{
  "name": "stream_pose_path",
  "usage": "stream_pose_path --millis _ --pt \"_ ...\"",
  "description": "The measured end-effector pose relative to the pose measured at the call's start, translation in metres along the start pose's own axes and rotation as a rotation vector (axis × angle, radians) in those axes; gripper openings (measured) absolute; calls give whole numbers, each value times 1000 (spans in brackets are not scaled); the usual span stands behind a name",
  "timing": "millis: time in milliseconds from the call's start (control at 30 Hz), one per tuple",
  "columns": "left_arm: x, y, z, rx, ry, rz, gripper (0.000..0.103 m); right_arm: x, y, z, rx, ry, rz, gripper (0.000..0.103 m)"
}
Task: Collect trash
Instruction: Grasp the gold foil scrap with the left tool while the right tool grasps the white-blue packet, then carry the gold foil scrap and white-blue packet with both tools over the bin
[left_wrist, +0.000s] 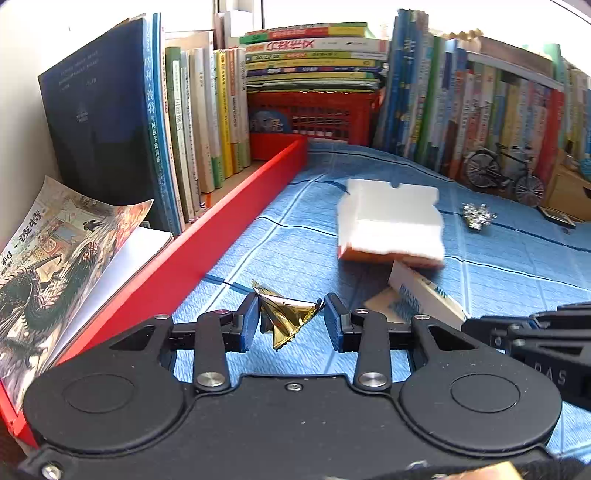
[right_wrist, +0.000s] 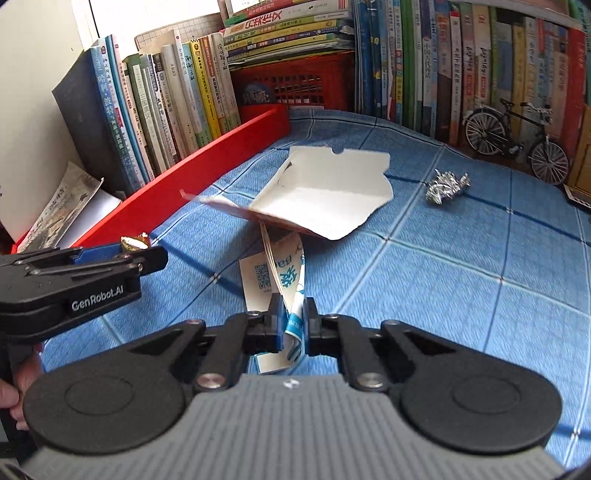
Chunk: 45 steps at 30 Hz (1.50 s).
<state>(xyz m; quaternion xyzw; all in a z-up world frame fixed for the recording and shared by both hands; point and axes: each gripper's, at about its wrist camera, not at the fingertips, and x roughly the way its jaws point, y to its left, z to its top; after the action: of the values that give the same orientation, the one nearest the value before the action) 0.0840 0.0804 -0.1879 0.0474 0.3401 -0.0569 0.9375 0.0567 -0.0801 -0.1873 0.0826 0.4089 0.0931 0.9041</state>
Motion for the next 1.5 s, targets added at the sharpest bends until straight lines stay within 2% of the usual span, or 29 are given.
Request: stream_pose_path --millis 433,700,900,1033,1233,1500 --pt "-62 4 -33 50 -16 -49 36 -62 19 -45 65 1 -14 14" --pt "-124 39 -56 48 -34 -52 36 -101 62 -71 82 0 15 13" --pt "-173 76 -81 46 -13 -27 36 -126 102 -97 79 34 46 13" --pt "-197 104 -103 39 16 7 36 -139 129 -113 59 60 67 13" --pt "-214 143 -143 -3 100 40 36 -147 166 -135 39 111 97 13" --pt "-222 167 -198 2 201 58 36 -142 199 -163 21 164 101 13"
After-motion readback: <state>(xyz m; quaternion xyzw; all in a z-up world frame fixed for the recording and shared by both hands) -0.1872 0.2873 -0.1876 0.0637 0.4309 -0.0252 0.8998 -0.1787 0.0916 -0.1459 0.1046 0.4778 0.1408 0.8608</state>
